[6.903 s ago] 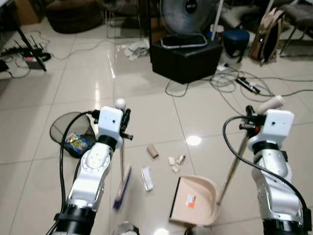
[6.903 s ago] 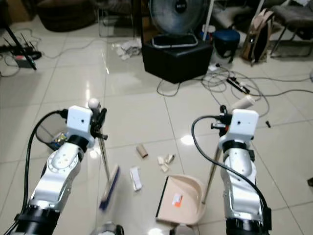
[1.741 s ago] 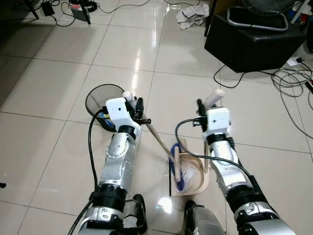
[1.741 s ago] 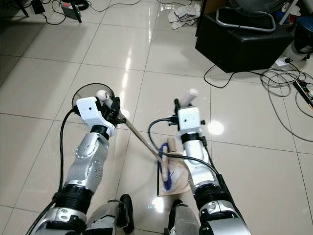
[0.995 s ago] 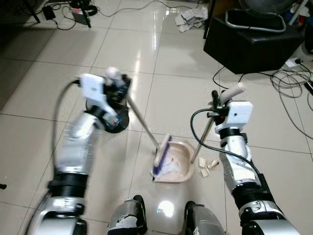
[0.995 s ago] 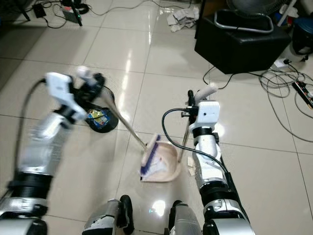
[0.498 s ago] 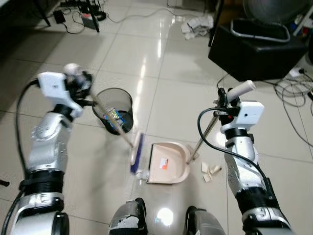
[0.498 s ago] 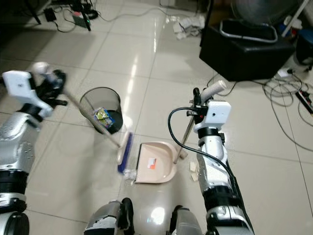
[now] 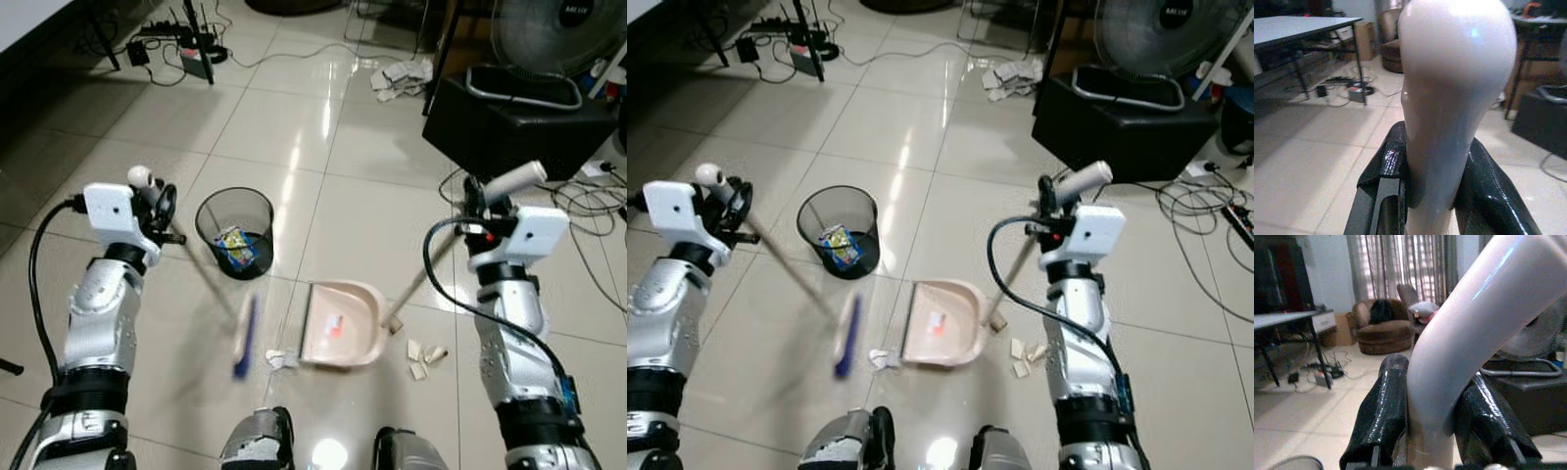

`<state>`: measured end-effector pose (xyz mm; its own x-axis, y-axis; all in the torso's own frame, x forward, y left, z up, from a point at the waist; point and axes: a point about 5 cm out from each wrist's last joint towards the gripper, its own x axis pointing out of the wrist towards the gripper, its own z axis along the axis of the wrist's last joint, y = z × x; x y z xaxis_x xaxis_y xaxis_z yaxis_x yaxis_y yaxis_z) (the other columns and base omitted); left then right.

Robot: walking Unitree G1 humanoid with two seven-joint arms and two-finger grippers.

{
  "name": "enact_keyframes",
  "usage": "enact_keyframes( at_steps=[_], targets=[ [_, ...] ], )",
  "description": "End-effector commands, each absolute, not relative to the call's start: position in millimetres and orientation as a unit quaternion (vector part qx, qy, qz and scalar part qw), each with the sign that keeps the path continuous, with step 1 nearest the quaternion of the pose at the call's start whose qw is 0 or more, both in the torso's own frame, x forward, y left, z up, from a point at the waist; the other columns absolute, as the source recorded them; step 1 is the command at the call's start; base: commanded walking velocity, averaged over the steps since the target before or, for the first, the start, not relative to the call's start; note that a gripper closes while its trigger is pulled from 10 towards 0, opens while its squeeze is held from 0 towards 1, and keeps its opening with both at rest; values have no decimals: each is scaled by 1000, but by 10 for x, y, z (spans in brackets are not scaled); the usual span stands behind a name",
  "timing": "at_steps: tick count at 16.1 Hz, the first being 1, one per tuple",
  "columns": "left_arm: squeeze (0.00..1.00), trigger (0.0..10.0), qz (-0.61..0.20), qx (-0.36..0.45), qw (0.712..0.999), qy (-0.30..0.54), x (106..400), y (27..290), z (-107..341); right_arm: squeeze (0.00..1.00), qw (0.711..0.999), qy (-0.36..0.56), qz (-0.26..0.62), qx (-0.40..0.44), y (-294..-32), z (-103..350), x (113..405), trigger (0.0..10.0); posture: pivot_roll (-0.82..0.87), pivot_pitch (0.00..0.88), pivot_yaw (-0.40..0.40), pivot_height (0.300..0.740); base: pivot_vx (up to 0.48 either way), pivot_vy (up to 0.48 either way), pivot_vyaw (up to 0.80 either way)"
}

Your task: Sweep floor

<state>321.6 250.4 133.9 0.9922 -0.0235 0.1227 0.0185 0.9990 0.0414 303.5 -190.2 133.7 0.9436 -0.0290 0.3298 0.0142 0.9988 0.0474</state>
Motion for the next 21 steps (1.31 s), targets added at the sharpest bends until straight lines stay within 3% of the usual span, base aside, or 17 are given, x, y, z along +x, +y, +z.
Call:
enact_keyframes(
  at_steps=[1, 5, 7, 12, 21],
  targets=[
    [0, 10000, 4, 40, 996, -79, 3217, 2506, 1375, 0, 986, -164, -15, 15, -1922, 1332, 3027, 10000, 6, 105, 54, 740, 0, 0, 0],
    [0, 10000, 28, 44, 997, -65, 3279, 2288, 1180, 0, 993, -120, -5, -21, -1859, 1134, 3063, 10000, -3, 151, 51, 740, 0, 0, 0],
    [0, 10000, 24, 39, 998, -53, 3368, 2032, 1079, 0, 992, -108, 21, -65, -1695, 1069, 3141, 10000, -14, 198, 46, 740, 0, 0, 0],
    [0, 10000, -3, 37, 998, -50, 3376, 1754, 983, 0, 981, -145, 50, -116, -1450, 1125, 3211, 10000, -15, 267, 35, 740, 0, 0, 0],
    [0, 10000, -34, 78, 995, -58, 3339, 1668, 946, 0, 978, -128, 95, -133, -1110, 859, 3131, 10000, 22, 277, 32, 740, 0, 0, 0]
  ],
)
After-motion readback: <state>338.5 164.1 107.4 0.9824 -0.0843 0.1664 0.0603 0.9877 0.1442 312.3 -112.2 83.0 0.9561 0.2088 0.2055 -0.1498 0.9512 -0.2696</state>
